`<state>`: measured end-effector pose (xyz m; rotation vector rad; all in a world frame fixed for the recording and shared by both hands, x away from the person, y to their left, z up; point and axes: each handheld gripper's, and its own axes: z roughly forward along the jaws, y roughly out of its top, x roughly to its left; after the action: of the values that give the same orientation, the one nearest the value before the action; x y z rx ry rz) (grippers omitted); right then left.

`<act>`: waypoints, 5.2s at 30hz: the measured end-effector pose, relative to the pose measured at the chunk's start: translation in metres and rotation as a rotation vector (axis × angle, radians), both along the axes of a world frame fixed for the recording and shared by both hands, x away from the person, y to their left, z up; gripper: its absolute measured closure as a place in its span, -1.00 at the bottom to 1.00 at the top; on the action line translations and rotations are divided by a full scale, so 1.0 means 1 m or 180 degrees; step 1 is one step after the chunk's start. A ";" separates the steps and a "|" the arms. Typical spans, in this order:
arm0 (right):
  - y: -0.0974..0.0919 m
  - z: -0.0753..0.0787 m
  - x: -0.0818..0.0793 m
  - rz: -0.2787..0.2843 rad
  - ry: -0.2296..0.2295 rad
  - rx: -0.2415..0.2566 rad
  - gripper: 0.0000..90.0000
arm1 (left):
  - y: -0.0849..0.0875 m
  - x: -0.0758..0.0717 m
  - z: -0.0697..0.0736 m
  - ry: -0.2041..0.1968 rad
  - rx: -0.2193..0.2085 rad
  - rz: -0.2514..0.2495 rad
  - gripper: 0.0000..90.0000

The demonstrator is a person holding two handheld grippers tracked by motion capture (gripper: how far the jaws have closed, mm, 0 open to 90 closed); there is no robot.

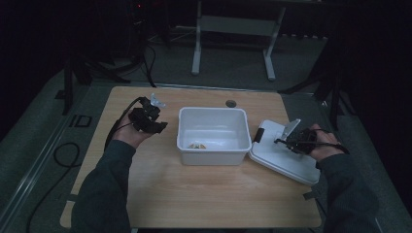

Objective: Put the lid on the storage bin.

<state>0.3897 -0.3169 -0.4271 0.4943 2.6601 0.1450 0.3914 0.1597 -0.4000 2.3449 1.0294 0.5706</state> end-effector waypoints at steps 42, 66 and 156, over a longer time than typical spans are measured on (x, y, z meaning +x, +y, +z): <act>-0.008 0.053 -0.007 0.0134 -0.0236 0.0003 0.88 | -0.001 0.000 0.001 -0.0021 -0.0012 -0.0008 0.20; -0.001 0.073 -0.010 0.0233 -0.0346 -0.0018 0.88 | 0.000 0.001 0.001 -0.0019 -0.0014 -0.0002 0.20; 0.091 0.078 0.004 0.0916 -0.0380 -0.0073 0.88 | 0.005 -0.001 0.000 -0.0026 -0.0047 0.0018 0.18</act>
<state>0.3937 -0.2258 -0.3490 0.0893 2.5976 0.2218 0.3908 0.1647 -0.3998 2.3256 1.0335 0.5722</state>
